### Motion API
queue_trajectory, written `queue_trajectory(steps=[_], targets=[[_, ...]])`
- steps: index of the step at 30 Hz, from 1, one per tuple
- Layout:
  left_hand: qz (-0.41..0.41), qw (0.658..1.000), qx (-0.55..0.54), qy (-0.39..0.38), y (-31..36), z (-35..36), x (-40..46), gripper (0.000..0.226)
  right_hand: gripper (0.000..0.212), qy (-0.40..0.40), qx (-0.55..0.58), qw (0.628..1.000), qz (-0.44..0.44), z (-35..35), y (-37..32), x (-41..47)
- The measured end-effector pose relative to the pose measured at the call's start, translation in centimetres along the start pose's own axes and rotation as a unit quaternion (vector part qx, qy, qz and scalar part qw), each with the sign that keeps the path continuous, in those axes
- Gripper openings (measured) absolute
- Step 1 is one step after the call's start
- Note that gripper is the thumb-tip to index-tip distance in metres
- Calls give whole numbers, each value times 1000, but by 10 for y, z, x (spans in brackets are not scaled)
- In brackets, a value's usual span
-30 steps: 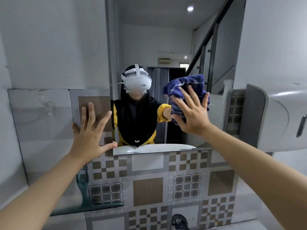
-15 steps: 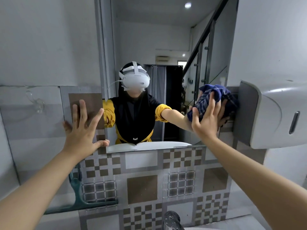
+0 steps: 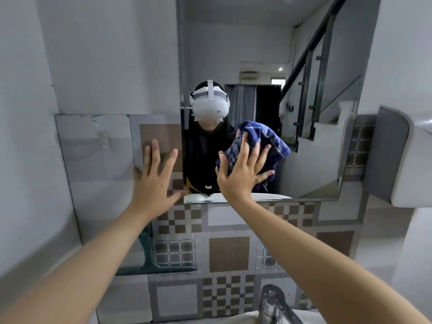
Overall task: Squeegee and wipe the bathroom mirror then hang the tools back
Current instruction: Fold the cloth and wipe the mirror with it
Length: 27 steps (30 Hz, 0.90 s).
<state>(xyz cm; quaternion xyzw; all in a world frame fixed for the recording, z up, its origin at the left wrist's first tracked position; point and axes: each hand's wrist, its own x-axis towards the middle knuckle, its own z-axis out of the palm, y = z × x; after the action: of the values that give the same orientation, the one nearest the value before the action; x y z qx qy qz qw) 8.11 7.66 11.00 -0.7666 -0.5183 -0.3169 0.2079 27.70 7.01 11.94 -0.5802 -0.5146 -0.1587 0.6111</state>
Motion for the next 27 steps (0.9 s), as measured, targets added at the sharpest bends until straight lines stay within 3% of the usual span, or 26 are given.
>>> queue_trajectory(steps=[8,15,20,27], targets=[[-6,1000,-17,6,-4,11,-14,100,62,-86,-38,967,-235,19,-31,-14],[6,1000,-3,18,-11,18,-14,99,57,-101,-198,860,-459,1,22,-9],[22,999,7,27,-12,19,-14,98,56,-88,-229,847,-472,-28,66,7],[19,999,6,36,-9,19,-14,102,57,-46,-232,904,-356,-86,132,52]])
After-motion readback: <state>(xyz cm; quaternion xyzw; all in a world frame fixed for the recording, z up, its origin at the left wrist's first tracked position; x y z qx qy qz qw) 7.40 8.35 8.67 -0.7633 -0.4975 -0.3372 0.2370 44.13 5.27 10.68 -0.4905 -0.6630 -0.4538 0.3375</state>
